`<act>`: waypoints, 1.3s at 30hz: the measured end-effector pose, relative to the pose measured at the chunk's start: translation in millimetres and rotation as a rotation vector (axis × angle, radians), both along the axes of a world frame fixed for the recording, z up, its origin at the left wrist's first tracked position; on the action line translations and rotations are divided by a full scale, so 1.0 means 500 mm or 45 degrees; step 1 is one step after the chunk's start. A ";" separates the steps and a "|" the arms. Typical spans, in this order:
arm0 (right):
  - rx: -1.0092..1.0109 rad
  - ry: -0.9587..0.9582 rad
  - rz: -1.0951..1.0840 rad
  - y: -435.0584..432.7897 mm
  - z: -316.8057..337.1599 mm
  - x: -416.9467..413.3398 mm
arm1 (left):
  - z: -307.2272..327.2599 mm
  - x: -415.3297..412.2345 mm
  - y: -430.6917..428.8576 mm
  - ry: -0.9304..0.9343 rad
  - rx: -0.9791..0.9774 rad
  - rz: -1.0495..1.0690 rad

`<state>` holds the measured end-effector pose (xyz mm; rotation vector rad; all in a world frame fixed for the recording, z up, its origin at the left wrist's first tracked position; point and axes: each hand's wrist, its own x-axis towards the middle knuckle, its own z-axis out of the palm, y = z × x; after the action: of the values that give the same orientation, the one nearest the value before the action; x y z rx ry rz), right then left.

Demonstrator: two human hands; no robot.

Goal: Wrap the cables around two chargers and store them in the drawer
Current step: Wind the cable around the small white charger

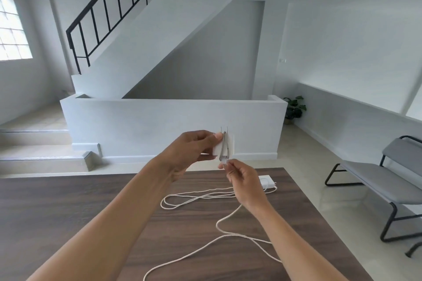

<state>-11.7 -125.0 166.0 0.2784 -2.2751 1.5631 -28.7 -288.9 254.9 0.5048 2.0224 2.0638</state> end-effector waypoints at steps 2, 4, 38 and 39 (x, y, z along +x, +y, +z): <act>0.102 -0.011 0.012 0.016 0.024 -0.020 | -0.004 0.003 -0.015 0.131 -0.198 -0.035; 0.195 -0.057 0.043 0.031 0.056 -0.034 | -0.006 0.010 -0.031 0.198 -0.342 -0.063; 0.666 0.338 -0.048 -0.086 0.096 0.008 | -0.073 -0.008 -0.086 -0.107 -0.164 0.453; 0.615 0.375 -0.051 -0.083 0.090 0.007 | -0.073 -0.006 -0.084 -0.184 -0.068 0.408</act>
<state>-8.2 -166.6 211.0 0.5436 -2.3637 0.8632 -31.8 -330.7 218.2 0.0187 2.1795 2.1367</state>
